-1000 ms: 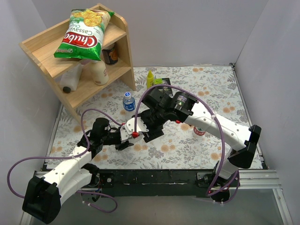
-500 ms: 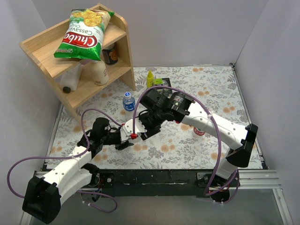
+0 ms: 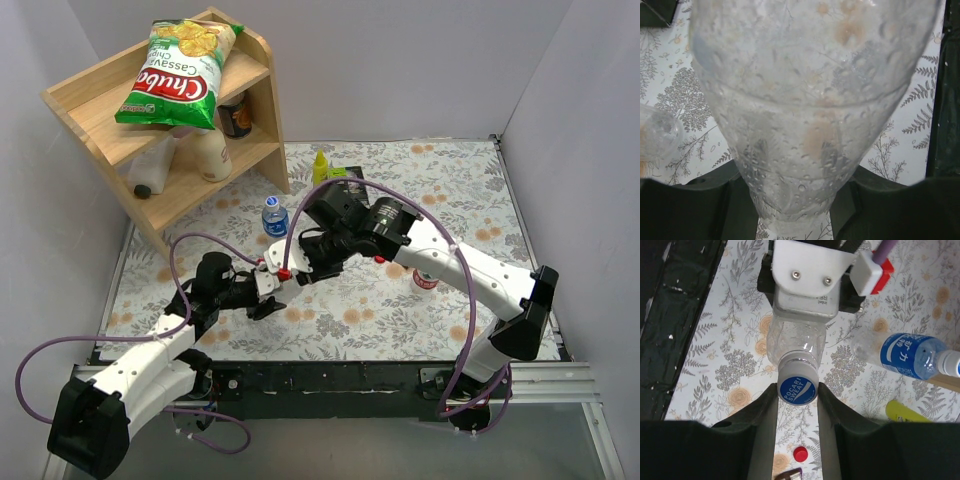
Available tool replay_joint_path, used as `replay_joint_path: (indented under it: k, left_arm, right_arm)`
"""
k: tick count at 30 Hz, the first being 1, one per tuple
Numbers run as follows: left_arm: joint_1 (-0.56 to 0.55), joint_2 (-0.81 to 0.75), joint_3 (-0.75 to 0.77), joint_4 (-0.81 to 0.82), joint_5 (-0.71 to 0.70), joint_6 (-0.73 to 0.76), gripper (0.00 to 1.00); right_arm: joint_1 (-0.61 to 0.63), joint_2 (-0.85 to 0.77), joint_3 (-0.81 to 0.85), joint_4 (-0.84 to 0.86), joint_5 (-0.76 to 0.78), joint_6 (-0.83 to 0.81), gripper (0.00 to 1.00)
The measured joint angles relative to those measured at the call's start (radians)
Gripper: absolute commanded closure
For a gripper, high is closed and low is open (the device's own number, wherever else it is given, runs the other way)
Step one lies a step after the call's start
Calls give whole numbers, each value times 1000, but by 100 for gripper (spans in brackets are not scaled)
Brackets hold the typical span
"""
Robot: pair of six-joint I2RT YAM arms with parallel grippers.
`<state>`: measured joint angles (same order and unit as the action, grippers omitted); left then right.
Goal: Screw on the bottle caps
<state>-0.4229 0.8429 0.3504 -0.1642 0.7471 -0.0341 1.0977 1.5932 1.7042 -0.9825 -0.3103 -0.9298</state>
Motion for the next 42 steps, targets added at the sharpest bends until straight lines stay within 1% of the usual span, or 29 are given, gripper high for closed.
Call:
replay_joint_path:
  k: [5, 10, 20, 24, 28, 31, 32, 36, 41, 42]
  left_arm:
    - [0, -3, -3, 85, -5, -101, 100]
    - [-5, -13, -12, 135, -45, -140, 100]
    - [-35, -37, -17, 198, -266, -199, 100]
    - [-49, -31, -17, 205, -385, -220, 100]
    - [-53, -8, -17, 210, -458, -225, 100]
    - [-59, 8, -17, 210, -506, -209, 100]
    - [-59, 12, -17, 210, -521, -196, 100]
    - [-59, 19, -17, 206, -562, -165, 100]
    - [-59, 19, -17, 190, -546, -170, 100]
    - [-59, 19, -17, 188, -542, -171, 100]
  right_arm:
    - [-42, -20, -7, 72, -35, 111, 69]
    - [-58, -26, -18, 115, -46, 207, 69]
    - [-116, -15, -33, 212, -63, 467, 69]
    - [-163, 17, -35, 257, -107, 568, 72]
    - [-190, 48, -47, 304, -120, 663, 72]
    - [-200, 69, -47, 311, -119, 704, 72]
    - [-203, 75, -47, 312, -119, 715, 72]
    - [-212, 91, -45, 313, -119, 748, 62]
    - [-212, 97, -31, 294, -115, 748, 53]
    - [-212, 97, -30, 289, -114, 746, 48]
